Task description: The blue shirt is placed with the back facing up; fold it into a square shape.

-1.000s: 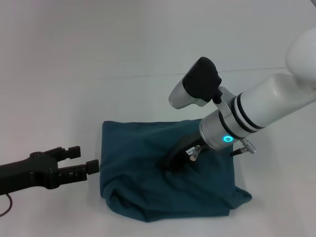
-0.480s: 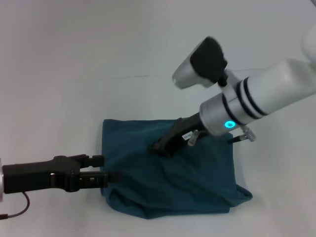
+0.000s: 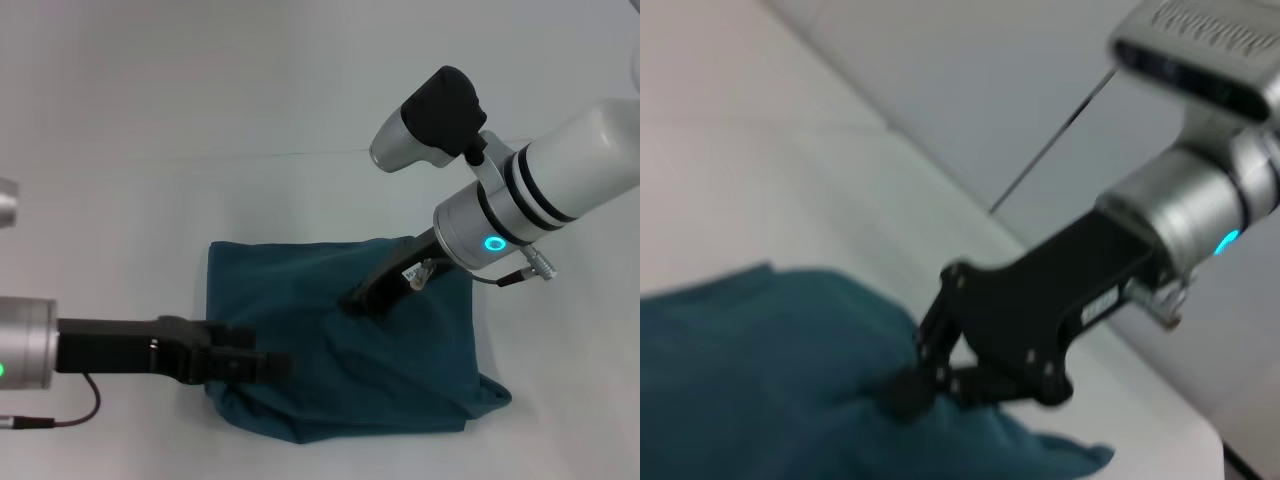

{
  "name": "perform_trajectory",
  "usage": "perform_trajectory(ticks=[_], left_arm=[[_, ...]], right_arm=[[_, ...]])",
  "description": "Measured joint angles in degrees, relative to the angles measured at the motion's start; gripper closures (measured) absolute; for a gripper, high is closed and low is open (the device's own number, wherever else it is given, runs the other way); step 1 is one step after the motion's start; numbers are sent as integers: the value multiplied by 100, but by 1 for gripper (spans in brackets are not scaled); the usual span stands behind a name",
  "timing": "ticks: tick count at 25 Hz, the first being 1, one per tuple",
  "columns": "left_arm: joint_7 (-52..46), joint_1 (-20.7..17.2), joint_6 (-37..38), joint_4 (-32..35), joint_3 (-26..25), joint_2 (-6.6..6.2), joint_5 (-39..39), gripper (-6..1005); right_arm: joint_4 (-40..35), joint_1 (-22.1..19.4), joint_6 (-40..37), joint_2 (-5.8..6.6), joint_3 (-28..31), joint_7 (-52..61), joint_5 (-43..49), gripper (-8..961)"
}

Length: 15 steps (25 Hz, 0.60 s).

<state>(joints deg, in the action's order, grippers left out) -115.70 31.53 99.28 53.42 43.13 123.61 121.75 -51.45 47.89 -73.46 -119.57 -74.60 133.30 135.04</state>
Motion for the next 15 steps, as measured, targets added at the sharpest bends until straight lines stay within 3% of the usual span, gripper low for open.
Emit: perform_trajectory(ticks=[6, 15], left_arm=[[-533, 21, -416, 42, 594, -22, 214, 147], [-711, -19, -969, 56, 610, 19, 433, 149]], right_arm=[[77, 37, 21, 47, 296, 35, 33, 955], [84, 30, -21, 71, 358, 58, 36, 955]])
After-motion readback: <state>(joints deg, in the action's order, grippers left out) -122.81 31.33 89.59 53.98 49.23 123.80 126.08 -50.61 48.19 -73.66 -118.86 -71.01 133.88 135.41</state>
